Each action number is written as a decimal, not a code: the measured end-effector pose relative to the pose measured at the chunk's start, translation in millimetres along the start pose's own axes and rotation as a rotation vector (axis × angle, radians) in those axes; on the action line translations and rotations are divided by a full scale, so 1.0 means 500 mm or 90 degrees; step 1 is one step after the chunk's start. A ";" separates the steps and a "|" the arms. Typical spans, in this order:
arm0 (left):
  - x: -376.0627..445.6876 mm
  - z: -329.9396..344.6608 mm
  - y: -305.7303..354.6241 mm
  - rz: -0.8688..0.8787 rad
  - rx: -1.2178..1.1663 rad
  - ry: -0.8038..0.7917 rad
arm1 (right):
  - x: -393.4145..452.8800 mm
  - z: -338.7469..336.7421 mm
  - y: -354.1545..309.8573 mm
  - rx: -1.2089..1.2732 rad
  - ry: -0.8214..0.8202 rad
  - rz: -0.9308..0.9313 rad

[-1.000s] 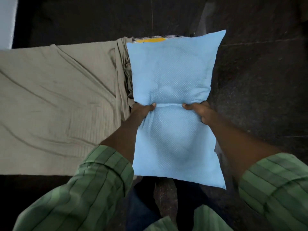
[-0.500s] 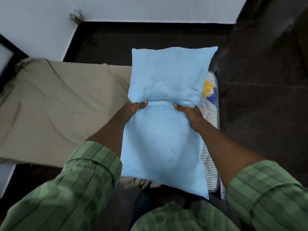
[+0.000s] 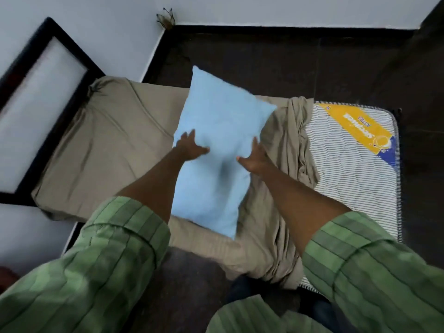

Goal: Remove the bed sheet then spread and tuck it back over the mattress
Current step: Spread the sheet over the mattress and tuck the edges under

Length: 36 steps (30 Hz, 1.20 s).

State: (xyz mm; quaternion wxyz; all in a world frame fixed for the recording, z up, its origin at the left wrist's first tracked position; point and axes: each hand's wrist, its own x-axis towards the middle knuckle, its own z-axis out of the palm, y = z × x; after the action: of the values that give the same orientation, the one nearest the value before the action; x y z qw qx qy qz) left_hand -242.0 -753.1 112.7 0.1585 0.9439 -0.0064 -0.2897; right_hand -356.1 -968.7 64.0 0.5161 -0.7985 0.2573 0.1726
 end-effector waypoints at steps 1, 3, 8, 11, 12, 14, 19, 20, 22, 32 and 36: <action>-0.006 0.027 -0.009 0.035 0.046 -0.068 | 0.006 0.022 0.010 -0.075 -0.056 -0.012; -0.016 0.090 -0.021 0.066 0.098 -0.180 | 0.011 0.052 0.040 -0.211 -0.159 -0.039; -0.030 0.171 -0.004 0.081 0.161 -0.184 | 0.014 0.052 0.084 -0.301 -0.200 -0.056; -0.030 0.192 0.017 0.104 0.144 -0.228 | 0.002 0.029 0.089 -0.271 -0.183 -0.039; -0.040 0.200 0.030 0.103 0.160 -0.234 | -0.002 0.020 0.097 -0.262 -0.177 -0.042; -0.060 0.224 0.058 0.102 0.167 -0.225 | -0.019 -0.002 0.108 -0.246 -0.161 -0.038; -0.130 0.314 0.129 0.106 0.138 -0.166 | -0.078 -0.071 0.170 -0.210 -0.130 -0.026; -0.157 0.340 0.148 0.099 0.126 -0.157 | -0.096 -0.092 0.192 -0.215 -0.134 -0.028; -0.196 0.382 0.164 0.090 0.111 -0.137 | -0.125 -0.116 0.230 -0.267 -0.124 -0.013; -0.434 0.723 0.274 -0.013 -0.048 -0.130 | -0.272 -0.246 0.553 -0.355 -0.122 -0.036; -0.525 0.847 0.263 -0.077 -0.068 -0.147 | -0.304 -0.241 0.640 -0.427 -0.197 -0.077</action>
State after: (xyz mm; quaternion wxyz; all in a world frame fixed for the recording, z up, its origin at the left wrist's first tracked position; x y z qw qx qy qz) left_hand -682.4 -975.8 -35.7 0.1892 0.8930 0.0477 -0.4055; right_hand -666.0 -1150.5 -39.8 0.2678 -0.9015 0.0577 0.3351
